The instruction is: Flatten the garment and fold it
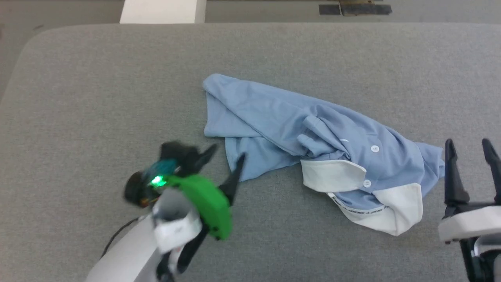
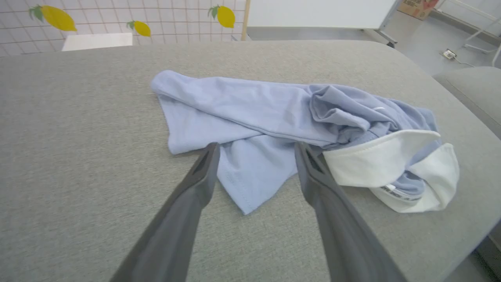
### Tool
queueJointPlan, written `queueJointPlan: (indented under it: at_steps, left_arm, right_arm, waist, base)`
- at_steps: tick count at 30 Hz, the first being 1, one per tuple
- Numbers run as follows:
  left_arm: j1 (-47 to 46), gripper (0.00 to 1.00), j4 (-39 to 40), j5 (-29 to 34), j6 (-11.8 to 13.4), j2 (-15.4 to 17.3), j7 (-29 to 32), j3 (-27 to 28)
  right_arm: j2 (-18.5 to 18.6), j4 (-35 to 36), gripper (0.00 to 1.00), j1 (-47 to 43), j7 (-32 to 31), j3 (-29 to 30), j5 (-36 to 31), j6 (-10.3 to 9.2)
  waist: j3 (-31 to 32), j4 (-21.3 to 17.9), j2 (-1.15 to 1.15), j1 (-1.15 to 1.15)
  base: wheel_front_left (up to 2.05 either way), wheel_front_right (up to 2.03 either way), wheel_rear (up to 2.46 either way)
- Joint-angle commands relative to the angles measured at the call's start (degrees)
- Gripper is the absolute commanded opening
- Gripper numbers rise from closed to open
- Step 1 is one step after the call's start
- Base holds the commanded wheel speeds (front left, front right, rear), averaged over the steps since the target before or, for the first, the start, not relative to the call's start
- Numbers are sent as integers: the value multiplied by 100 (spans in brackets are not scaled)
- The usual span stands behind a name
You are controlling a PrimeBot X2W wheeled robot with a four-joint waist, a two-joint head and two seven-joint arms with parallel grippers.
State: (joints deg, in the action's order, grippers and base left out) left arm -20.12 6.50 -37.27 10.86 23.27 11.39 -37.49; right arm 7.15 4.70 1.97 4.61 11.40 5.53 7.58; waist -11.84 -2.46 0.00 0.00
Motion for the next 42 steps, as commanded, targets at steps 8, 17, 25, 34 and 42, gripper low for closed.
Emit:
queueJointPlan:
  at_steps: [8, 17, 25, 34, 42]
  left_arm:
    - [-1446, 100, 25, -782, 91, -638, 2311, -374]
    - [-2382, 100, -584, -981, 424, -790, 3579, -452]
    - [-2516, 100, -782, -908, 562, -785, 3864, -596]
    - [-2444, 0, -844, -862, 445, -679, 3904, -761]
    - [-2180, 0, -526, -869, 463, -503, 3089, -295]
  right_arm:
    - [-325, -16, 100, -36, 242, 127, -499, -9]
    - [-414, -258, 100, 125, 528, 105, -557, -9]
    - [-425, -547, 100, 211, 716, 16, -396, -9]
    - [-426, -664, 100, 272, 764, -85, -379, -9]
    - [-426, -702, 100, 158, 620, -99, -513, -9]
  waist:
    - [-617, -443, 0, 0]
    - [-969, -797, 0, 0]
    - [-1174, -942, 0, 0]
    - [-1207, -833, 0, 0]
    - [-672, -469, 0, 0]
  base:
    - [0, 0, 0]
    - [0, 0, 0]
    - [0, 0, 0]
    - [0, 0, 0]
    - [0, 0, 0]
